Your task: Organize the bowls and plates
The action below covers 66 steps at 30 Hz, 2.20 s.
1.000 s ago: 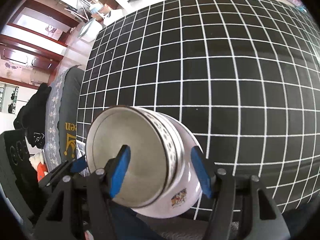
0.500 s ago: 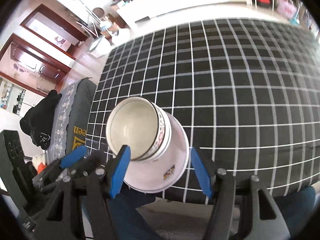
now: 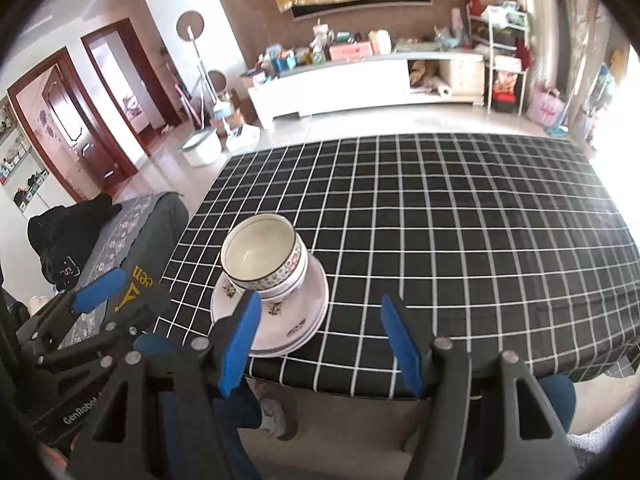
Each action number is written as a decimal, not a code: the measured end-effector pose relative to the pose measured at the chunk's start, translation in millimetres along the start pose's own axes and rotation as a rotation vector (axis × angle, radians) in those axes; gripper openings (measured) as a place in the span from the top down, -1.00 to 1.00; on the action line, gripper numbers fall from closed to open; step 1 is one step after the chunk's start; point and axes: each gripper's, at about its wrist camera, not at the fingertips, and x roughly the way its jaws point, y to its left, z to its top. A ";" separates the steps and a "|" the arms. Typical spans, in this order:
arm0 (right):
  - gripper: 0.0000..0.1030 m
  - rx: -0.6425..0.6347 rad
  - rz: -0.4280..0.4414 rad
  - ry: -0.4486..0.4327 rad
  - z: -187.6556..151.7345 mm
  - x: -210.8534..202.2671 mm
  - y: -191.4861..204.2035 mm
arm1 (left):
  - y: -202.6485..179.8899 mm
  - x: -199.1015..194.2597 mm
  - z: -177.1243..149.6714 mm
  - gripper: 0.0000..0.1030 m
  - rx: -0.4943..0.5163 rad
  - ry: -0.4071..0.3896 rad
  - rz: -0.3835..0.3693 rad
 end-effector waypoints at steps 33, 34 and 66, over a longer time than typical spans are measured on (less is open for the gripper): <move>-0.99 -0.116 -0.207 -0.332 -66.7 -92.8 16.7 | -30.1 -88.6 -49.1 -1.00 0.055 -0.252 0.093; -0.99 -0.120 -0.218 -0.333 -67.2 -92.6 17.5 | -30.7 -88.9 -49.2 -1.00 0.055 -0.254 0.097; -0.99 -0.111 -0.235 -0.306 -73.7 -90.6 6.2 | -39.7 -90.9 -52.6 -1.00 0.086 -0.248 0.084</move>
